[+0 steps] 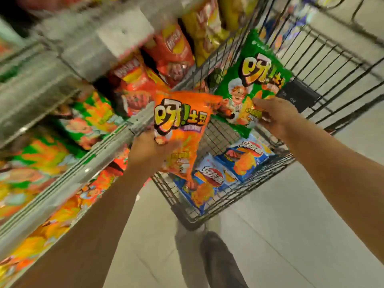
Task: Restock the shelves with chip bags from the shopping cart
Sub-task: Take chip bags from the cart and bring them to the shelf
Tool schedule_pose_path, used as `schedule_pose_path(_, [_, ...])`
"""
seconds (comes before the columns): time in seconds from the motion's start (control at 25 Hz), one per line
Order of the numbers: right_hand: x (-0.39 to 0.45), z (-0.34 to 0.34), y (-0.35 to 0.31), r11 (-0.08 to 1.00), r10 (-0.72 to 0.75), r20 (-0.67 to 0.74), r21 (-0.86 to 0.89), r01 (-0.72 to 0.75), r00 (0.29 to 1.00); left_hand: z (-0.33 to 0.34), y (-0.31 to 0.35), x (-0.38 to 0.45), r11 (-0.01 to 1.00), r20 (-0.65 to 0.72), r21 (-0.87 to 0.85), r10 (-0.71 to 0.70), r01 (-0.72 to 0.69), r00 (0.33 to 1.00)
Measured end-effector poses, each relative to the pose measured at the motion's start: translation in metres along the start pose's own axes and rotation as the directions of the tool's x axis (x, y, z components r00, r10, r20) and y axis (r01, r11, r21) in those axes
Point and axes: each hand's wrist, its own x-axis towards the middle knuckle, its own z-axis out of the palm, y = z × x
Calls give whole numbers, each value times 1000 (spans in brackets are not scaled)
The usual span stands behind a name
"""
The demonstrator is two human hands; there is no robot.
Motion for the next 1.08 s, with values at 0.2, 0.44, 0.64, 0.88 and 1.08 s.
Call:
schedule_pose_path(0.2, [-169,2,-55,911,-399,159,-40,410,903,-103,40,-123,975,-190,-207,36,-76,981])
schedule_pose_path(0.44, [-345,55,-81,663,-661,323,-171,728,678,-239,49,-286,938,-448,-273,72,-212,891])
schedule_pose_path(0.64, [-456,126,-110,516,-703,523,-91,852,482,-337,48,-385,938,-653,-181,111,-297,749])
schedule_pose_path(0.88, [-556,211,-136,311,-752,614,7,950,241,-439,39,-484,947,-830,-91,98,-308,548])
schedule_pose_path(1.08, [-618,259,-163,261,-747,654,120,958,122,-497,47,-524,958,-910,-17,105,-288,402])
